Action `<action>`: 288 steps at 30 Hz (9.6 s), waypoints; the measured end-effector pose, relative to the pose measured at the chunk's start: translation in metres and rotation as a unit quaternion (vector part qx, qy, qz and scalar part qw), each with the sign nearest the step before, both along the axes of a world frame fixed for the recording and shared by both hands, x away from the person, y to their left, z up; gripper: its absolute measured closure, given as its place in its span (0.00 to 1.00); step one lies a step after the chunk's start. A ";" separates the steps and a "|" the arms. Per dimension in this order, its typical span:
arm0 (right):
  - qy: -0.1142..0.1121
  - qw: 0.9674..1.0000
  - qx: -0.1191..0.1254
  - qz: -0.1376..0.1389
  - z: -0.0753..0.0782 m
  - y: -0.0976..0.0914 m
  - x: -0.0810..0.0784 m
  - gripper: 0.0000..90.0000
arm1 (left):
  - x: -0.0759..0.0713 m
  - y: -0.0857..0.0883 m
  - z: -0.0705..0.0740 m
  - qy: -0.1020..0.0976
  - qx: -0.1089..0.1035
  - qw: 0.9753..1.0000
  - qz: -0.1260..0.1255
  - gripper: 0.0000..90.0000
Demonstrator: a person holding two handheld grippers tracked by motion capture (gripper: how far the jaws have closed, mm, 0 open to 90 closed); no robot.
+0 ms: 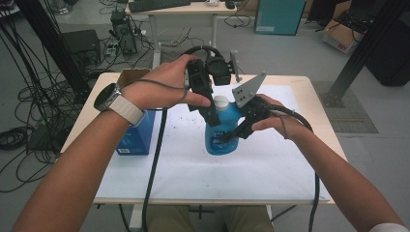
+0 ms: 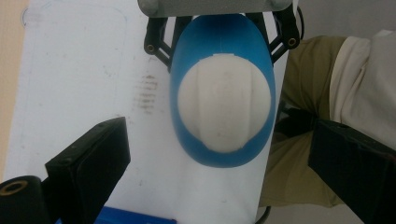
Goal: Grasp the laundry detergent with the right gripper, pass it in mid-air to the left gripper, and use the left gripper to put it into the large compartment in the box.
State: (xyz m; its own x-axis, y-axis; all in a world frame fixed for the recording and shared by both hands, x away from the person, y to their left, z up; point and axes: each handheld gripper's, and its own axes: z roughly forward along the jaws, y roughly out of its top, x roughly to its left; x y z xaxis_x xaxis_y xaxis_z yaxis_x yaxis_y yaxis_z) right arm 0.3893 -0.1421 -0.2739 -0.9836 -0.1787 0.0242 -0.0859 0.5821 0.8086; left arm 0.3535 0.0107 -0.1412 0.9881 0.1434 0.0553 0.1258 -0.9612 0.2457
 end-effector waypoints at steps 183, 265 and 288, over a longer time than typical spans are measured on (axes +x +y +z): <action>0.016 1.000 -0.011 0.006 -0.001 0.003 -0.004 0.49 | 0.009 -0.020 -0.029 0.011 0.010 1.000 -0.002 0.12; -0.003 0.999 -0.020 0.026 -0.005 0.004 -0.002 0.49 | 0.004 -0.024 -0.034 0.025 0.027 0.999 -0.012 0.42; -0.004 0.999 -0.019 0.029 -0.005 0.004 -0.001 0.49 | 0.005 -0.024 -0.033 0.024 0.023 0.999 -0.010 0.42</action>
State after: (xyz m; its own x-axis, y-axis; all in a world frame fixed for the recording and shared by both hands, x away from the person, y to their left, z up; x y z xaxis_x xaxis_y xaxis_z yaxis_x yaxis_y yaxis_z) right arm 0.3885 -0.1385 -0.2785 -0.9716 -0.2353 0.0244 -0.1272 0.6068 0.7846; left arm 0.3585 -0.0129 -0.1743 0.9925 0.1215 0.0148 0.1163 -0.9737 0.1958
